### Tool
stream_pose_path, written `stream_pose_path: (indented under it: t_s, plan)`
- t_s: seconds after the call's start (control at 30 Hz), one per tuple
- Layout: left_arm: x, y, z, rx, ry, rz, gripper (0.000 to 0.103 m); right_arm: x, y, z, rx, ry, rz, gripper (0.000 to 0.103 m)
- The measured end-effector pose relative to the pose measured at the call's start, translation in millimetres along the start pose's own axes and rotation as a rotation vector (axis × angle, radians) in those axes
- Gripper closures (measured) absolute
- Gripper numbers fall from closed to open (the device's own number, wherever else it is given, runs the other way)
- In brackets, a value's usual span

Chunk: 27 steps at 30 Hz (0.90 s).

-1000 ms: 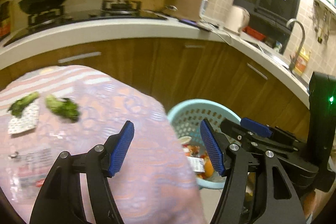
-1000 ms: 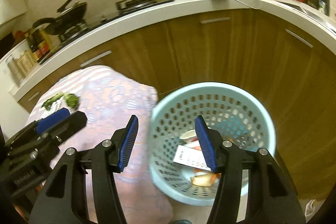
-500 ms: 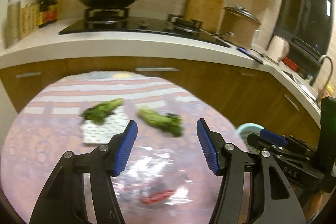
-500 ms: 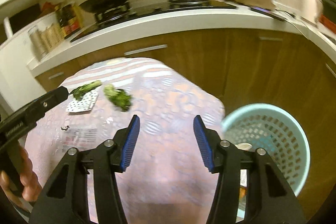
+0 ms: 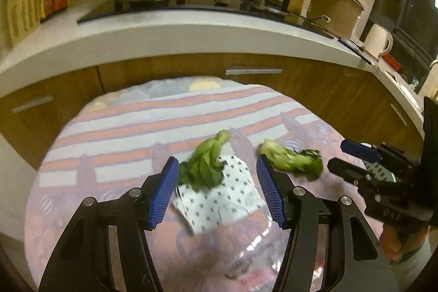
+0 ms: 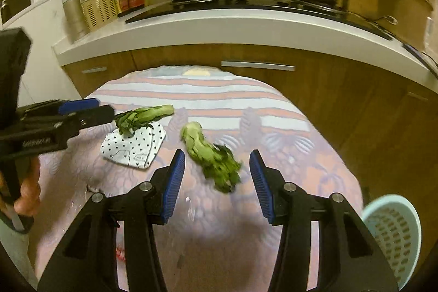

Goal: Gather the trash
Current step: 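Grasp a green vegetable stalk with left tool while right tool grasps another, then carry both green vegetables over the basket and open both tools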

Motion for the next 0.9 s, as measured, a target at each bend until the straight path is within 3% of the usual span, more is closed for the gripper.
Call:
stream_pose_path:
  t_s: [0.3, 0.47, 0.53, 0.6, 0.8, 0.9]
  plan:
    - [-1.5, 15.1, 48.9, -0.003, 0.082, -0.004, 0.048, -2.7, -0.6, 36.5, -0.007, 0.045, -0.036, 0.057]
    - [2.4, 15.1, 54.5, -0.029, 0.071, 0.014, 0.060, 1.3, 2.4, 56.6, -0.010, 0.105, -0.053, 0.057]
    - [2.5, 15.9, 54.7, -0.022, 0.068, 0.009, 0.073, 1.9, 6.2, 59.3, -0.005, 0.117, -0.073, 0.057]
    - [2.6, 16.6, 54.6, 0.008, 0.069, -0.011, 0.078, 3.6, 9.0, 60.6, 0.004, 0.124, -0.088, 0.057]
    - [2.2, 13.7, 49.1, -0.010, 0.048, -0.006, 0.082, 7.7, 11.5, 56.9, 0.003, 0.118, -0.097, 0.076]
    - [-0.9, 13.1, 42.3, -0.001, 0.028, -0.013, 0.083, 7.6, 9.2, 51.2, 0.011, 0.099, -0.081, 0.079]
Point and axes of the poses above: each gripper's, at about its wrist camera, not at the fingertips, and z roughly the way its jaws point, y to its left, x to its underside, the point moved 6 cm from there along z, roughly the way its jaws point, and after that the axes turned 7 degrees about y, right-handed, at the moved point
